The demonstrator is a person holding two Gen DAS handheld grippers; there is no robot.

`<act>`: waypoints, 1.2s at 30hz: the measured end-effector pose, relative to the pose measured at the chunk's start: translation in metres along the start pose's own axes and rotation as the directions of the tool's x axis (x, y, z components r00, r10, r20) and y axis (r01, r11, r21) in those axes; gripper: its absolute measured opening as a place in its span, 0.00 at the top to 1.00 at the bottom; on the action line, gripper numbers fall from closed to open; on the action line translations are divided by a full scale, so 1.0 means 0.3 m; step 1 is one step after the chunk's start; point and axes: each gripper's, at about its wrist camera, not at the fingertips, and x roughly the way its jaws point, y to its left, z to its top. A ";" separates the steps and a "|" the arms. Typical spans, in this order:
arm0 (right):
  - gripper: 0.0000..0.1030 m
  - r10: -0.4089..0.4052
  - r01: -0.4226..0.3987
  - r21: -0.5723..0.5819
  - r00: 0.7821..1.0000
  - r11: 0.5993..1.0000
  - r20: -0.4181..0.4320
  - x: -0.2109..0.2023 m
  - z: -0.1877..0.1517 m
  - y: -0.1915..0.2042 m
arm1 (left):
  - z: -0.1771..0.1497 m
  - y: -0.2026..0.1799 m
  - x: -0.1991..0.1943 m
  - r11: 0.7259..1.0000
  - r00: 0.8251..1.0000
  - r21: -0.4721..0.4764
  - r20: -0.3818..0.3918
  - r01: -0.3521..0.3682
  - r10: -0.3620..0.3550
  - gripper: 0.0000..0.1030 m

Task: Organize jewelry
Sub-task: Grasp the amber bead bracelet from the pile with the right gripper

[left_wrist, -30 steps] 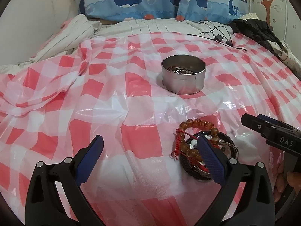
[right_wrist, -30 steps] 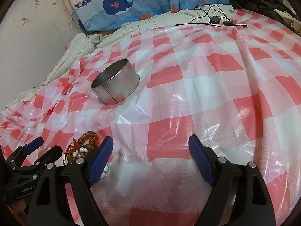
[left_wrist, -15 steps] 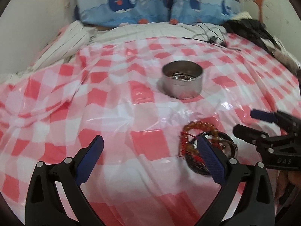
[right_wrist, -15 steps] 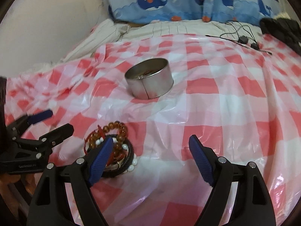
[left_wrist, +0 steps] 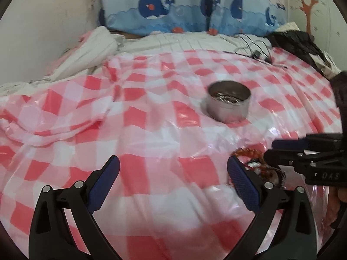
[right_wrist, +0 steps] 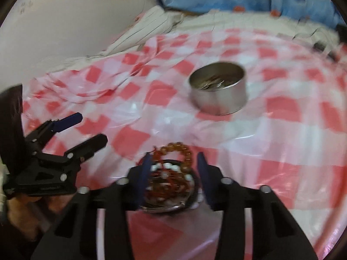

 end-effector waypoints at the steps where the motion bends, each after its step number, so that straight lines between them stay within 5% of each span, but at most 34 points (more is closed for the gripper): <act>1: 0.68 0.026 -0.025 0.016 0.999 1.000 -0.031 0.018 0.011 -0.017 | 0.003 0.015 -0.005 1.000 1.000 -0.017 0.005 -0.003 0.003 0.07; 9: 0.73 0.011 -0.006 0.038 0.992 0.999 -0.124 0.114 0.025 -0.056 | 0.010 0.035 -0.015 0.999 1.000 -0.041 0.009 0.012 -0.012 0.07; 11: 0.88 0.035 -0.030 0.051 0.994 0.998 -0.107 0.112 0.027 -0.060 | 0.008 0.029 -0.009 0.999 1.000 -0.032 0.004 0.010 -0.010 0.07; 17: 0.88 0.110 -0.110 0.172 0.994 0.979 0.009 0.040 0.048 -0.133 | -0.001 -0.001 0.000 0.996 0.996 -0.021 -0.001 0.089 -0.089 0.07; 24: 0.88 0.112 -0.133 0.243 0.989 0.961 0.099 -0.053 0.072 -0.207 | -0.027 -0.153 0.021 0.973 0.984 0.150 -0.029 0.177 -0.174 0.07; 29: 0.88 0.047 -0.085 0.297 0.990 0.951 0.132 -0.084 0.072 -0.255 | -0.003 -0.182 0.065 0.952 0.960 0.124 -0.059 0.280 -0.275 0.07; 36: 0.88 0.006 -0.071 0.375 0.985 0.924 0.171 -0.104 0.066 -0.321 | 0.015 -0.294 0.185 0.923 0.943 0.214 -0.166 0.319 -0.287 0.07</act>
